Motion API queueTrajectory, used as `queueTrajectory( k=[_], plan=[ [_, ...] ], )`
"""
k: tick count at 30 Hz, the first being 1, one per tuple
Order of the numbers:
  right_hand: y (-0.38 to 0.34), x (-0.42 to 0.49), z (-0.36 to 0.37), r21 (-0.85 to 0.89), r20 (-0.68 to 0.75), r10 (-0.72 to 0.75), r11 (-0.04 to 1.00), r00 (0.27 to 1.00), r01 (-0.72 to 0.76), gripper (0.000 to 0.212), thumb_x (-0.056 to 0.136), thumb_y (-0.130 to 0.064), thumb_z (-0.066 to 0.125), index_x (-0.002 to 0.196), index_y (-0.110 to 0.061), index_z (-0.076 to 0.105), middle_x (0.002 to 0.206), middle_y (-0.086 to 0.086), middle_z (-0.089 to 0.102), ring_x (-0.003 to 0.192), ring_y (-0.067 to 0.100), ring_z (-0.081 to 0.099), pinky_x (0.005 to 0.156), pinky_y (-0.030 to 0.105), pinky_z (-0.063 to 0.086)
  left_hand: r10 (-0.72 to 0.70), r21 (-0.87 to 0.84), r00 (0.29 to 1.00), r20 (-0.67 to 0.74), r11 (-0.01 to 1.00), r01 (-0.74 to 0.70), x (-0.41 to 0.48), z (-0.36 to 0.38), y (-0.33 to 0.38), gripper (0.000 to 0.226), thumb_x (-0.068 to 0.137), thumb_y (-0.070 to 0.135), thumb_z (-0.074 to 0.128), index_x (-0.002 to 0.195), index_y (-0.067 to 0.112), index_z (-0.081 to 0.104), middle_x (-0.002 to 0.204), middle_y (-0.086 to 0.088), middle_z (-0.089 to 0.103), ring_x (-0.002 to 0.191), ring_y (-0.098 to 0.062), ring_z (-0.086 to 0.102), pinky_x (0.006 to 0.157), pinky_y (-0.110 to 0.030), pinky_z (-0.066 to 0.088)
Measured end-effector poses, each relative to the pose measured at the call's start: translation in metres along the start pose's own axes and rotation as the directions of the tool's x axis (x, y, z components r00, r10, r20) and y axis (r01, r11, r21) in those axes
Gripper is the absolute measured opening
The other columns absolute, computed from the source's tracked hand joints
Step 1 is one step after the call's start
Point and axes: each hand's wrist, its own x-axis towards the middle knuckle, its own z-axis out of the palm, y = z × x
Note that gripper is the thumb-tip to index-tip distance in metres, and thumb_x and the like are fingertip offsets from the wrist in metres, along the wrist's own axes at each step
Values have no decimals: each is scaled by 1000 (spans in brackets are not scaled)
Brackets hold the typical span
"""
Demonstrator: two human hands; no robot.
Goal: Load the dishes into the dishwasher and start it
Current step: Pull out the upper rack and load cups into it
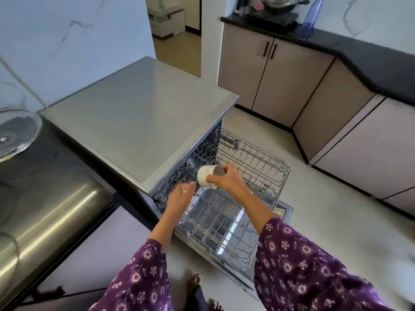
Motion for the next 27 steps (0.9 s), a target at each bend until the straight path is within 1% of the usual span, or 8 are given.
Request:
queueTrajectory(
  k=[2,4,10,12,16,20,23,27],
  plan=[
    [17,23,7,70,39,53,996,998,-55,73,58,-36,80,119,-19,44,113,-1,52,97,16,57,76,33,57,-191,-356,974,122,908,223,26,7,-2,72,85,64,49,129,8,44,125,-13,54,109,-25,57,88,-38,52],
    [32,47,17,167,93,87,981,992,-102,70,56,-32,81,115,-17,47,114,1,55,99,19,58,82,37,56,-266,-541,926,267,754,373,49,10,-6,76,86,59,52,132,0,41,128,-20,50,111,-30,55,81,-34,54],
    [56,95,46,266,219,100,951,971,-158,54,66,-14,79,112,-13,52,113,6,57,105,25,57,90,43,53,-322,-588,867,380,640,495,100,13,-25,60,85,48,61,115,-2,56,112,-21,60,93,-24,60,77,-29,56],
    [60,106,53,253,269,98,953,958,-168,59,67,-10,79,118,-11,50,116,6,56,108,25,56,93,43,51,-314,-601,871,379,632,489,114,11,-32,50,86,44,61,110,0,59,107,-21,62,89,-23,61,94,-32,50],
    [73,128,70,142,371,94,977,924,-156,79,63,-14,83,131,-12,42,124,8,53,112,24,54,99,41,47,-348,-505,879,327,721,474,137,6,-53,50,79,43,70,107,3,59,107,-23,66,103,-26,60,107,-38,39],
    [86,142,88,3,358,158,985,920,-170,93,65,-18,83,142,-8,32,141,11,43,126,28,46,106,41,40,-323,-214,943,75,919,332,149,8,-63,66,71,47,74,120,8,55,115,-14,63,98,-23,62,89,-36,52],
    [96,147,95,-15,276,176,984,945,-178,88,67,-24,81,141,-13,35,140,7,45,128,27,45,101,33,40,-158,56,978,-140,984,167,156,11,-63,65,76,39,75,127,8,50,122,-10,60,95,-20,60,65,-20,44],
    [116,151,103,-4,229,165,986,959,-169,74,72,-32,78,134,-14,43,132,3,51,121,22,50,95,28,42,30,319,983,-180,947,29,172,10,-58,63,78,22,75,131,7,47,129,-13,56,113,-31,57,85,-30,45]
  ],
)
